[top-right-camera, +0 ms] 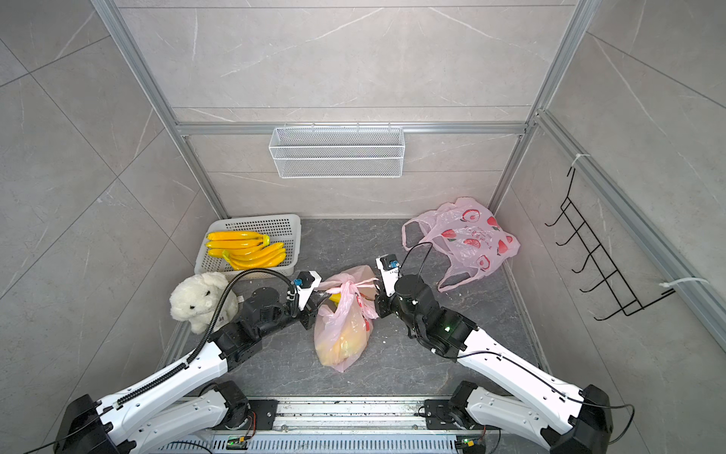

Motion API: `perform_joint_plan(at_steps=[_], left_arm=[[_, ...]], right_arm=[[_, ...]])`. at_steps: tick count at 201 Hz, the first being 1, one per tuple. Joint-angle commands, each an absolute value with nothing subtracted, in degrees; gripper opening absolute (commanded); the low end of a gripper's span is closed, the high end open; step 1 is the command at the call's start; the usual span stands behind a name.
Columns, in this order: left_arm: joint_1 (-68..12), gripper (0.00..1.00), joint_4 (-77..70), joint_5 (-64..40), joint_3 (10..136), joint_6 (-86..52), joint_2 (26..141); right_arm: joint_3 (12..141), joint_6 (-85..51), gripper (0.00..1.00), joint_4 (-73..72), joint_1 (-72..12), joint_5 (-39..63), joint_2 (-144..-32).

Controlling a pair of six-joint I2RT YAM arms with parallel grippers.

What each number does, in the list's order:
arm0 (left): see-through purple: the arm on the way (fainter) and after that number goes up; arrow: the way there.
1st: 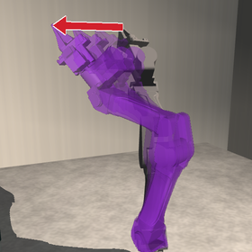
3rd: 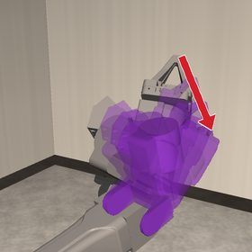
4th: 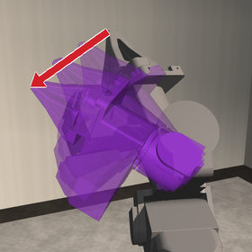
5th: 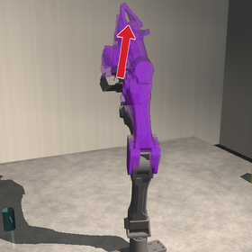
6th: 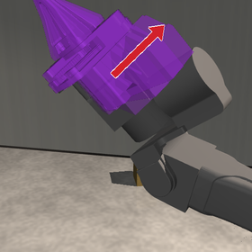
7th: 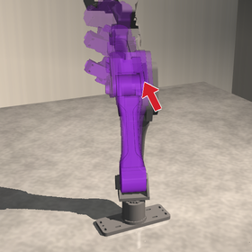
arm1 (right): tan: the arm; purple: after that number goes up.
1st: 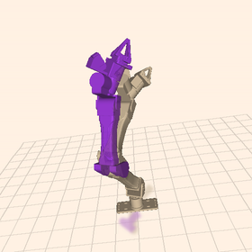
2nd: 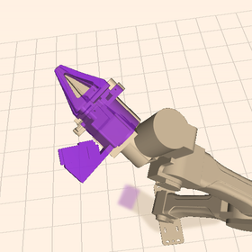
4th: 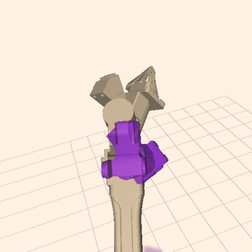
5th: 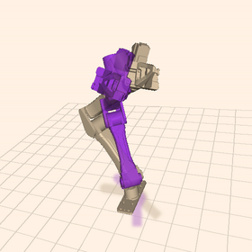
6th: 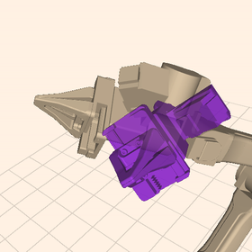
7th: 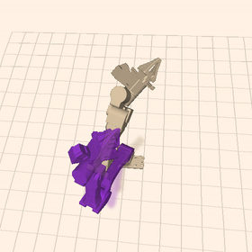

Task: Place the banana into a plastic bag & tie a knot
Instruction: Tie the plastic bag at the center of the board.

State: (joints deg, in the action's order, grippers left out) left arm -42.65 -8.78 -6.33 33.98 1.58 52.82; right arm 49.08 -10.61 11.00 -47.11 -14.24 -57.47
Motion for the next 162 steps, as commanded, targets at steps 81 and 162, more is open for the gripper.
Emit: perform_joint_plan(at_steps=[81, 162], left_arm=[[-36.29, 0.00, 2.64, 25.60, 25.56, -22.72, 41.58], [-34.18, 0.00, 13.01, 32.70, 21.99, -36.22, 39.86]], right_arm=[[47.88, -21.32, 0.00, 20.67, -45.55, -33.75, -66.83], [42.54, -32.64, 0.00, 24.45, -33.72, -32.43, -70.91]])
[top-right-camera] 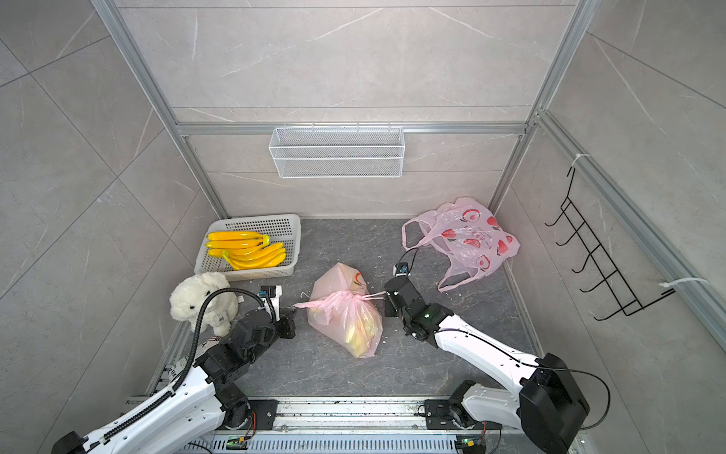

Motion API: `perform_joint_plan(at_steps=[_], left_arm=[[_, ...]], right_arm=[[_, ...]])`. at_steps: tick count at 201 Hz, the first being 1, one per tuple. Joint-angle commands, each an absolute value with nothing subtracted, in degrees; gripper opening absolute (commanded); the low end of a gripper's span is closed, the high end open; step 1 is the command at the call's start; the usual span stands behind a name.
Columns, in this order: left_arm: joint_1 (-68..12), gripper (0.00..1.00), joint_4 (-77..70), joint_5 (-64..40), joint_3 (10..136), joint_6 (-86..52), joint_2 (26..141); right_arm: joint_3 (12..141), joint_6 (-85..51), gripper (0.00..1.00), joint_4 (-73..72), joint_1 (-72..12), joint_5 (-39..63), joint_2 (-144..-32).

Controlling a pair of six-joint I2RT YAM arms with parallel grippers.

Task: Place the banana into a plastic bag & tie a knot
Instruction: Tie the plastic bag at the center of the board, then place the plastic bag at the center of the board.

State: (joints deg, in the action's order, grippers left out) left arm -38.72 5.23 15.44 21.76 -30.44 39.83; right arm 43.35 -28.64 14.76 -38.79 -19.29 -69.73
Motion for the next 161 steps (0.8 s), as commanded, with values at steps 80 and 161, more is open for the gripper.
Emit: perform_joint_plan(at_steps=[80, 161], left_arm=[[-29.91, 0.00, 2.83, 22.58, 47.52, -23.48, 65.03], [-22.78, 0.00, 3.83, 8.48, 80.38, -18.46, 96.46]], right_arm=[[68.99, -24.44, 0.00, 24.23, -25.79, -25.66, -81.04], [97.70, -21.71, 0.00, 26.21, -19.66, -16.82, -102.78]])
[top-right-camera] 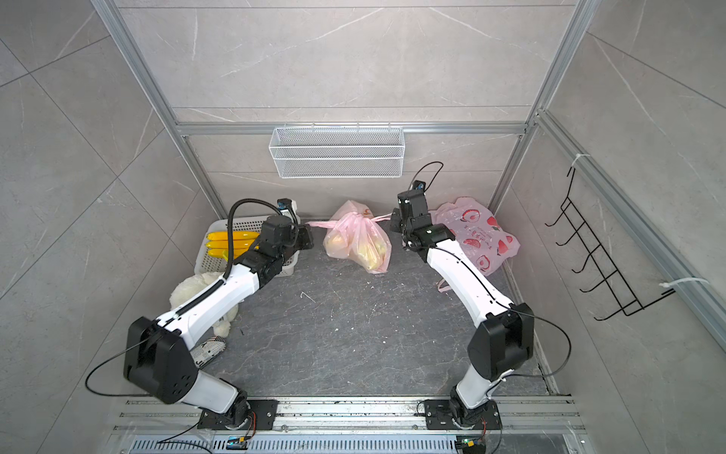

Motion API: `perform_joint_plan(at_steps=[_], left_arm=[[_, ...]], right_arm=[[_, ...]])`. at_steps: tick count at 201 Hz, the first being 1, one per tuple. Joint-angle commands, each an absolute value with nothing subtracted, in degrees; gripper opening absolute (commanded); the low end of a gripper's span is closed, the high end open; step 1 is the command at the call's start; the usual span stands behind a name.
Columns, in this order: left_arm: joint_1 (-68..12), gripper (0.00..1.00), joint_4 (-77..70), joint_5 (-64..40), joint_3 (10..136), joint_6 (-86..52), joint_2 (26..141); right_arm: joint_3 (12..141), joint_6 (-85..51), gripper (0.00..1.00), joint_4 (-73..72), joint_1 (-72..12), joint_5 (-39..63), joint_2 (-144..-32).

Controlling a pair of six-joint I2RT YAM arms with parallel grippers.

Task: Place the banana into a plastic bag & tie a knot
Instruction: Place the plastic bag at the center of the board.

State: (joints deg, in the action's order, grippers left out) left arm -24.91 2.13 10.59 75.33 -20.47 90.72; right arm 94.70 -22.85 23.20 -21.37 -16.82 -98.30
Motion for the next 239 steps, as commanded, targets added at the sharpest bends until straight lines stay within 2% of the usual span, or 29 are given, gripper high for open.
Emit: perform_joint_plan(at_steps=[1, 11, 19, 34, 46, 52, 71, 76, 101, 123, 137, 140, 143, 147, 190, 239], left_arm=[[-22.77, 0.00, 3.85, 8.24, 80.53, -18.55, 96.79], [-22.64, 0.00, 4.43, 6.51, 82.91, -19.08, 100.23], [-22.51, 0.00, 4.99, 5.12, 84.67, -19.32, 102.88], [-22.37, 0.03, 8.52, 4.57, 88.87, -20.00, 107.51], [-22.25, 0.06, 10.51, 4.42, 90.49, -20.17, 109.44], [-22.22, 0.07, 10.78, 4.56, 90.33, -20.21, 109.57], [-22.31, 0.27, 9.90, 5.68, 87.49, -20.22, 107.43], [-22.32, 0.30, 9.59, 6.06, 86.59, -20.15, 106.54], [-22.32, 0.42, 11.68, 6.78, 83.04, -21.42, 101.12], [-22.37, 0.61, 12.05, 6.83, 77.47, -24.10, 95.08], [-22.32, 0.69, 11.46, 6.85, 73.80, -25.08, 91.78], [-22.32, 0.70, 11.24, 6.70, 73.09, -25.21, 91.22], [-22.32, 0.71, 11.13, 6.69, 72.43, -25.21, 90.70], [-22.32, 0.71, 10.92, 6.58, 71.59, -25.17, 90.07], [-22.48, 0.74, 12.01, 1.97, 67.88, -24.54, 87.82], [-23.38, 0.75, 11.35, 0.90, 65.92, -25.18, 86.63]], right_arm=[[97.81, -21.71, 0.00, 26.25, -19.63, -16.76, -102.98], [98.91, -21.97, 0.01, 26.57, -19.25, -15.67, -105.37], [99.76, -21.97, 0.11, 26.86, -18.99, -14.84, -107.15], [100.63, -21.97, 0.36, 27.80, -18.72, -14.76, -109.33], [98.93, -21.98, 0.48, 27.58, -18.62, -14.98, -108.84], [97.39, -22.05, 0.52, 27.04, -18.63, -15.17, -107.86], [92.32, -22.39, 0.62, 26.02, -18.60, -16.86, -103.67], [90.48, -22.62, 0.64, 26.10, -18.63, -17.60, -101.99], [81.93, -24.27, 0.71, 26.33, -18.23, -21.34, -95.76], [74.47, -27.00, 0.74, 27.14, -15.92, -22.32, -91.64], [70.04, -27.45, 0.77, 26.09, -13.95, -21.84, -89.63], [69.25, -27.37, 0.80, 25.73, -13.65, -21.47, -89.33], [68.58, -27.29, 0.90, 25.32, -13.23, -21.03, -89.04], [67.51, -27.16, 0.93, 24.66, -12.76, -20.14, -88.69], [61.88, -22.78, 0.93, 16.64, -11.44, -0.06, -82.69], [60.04, -19.38, 0.95, 12.54, -12.31, 9.23, -76.24]])
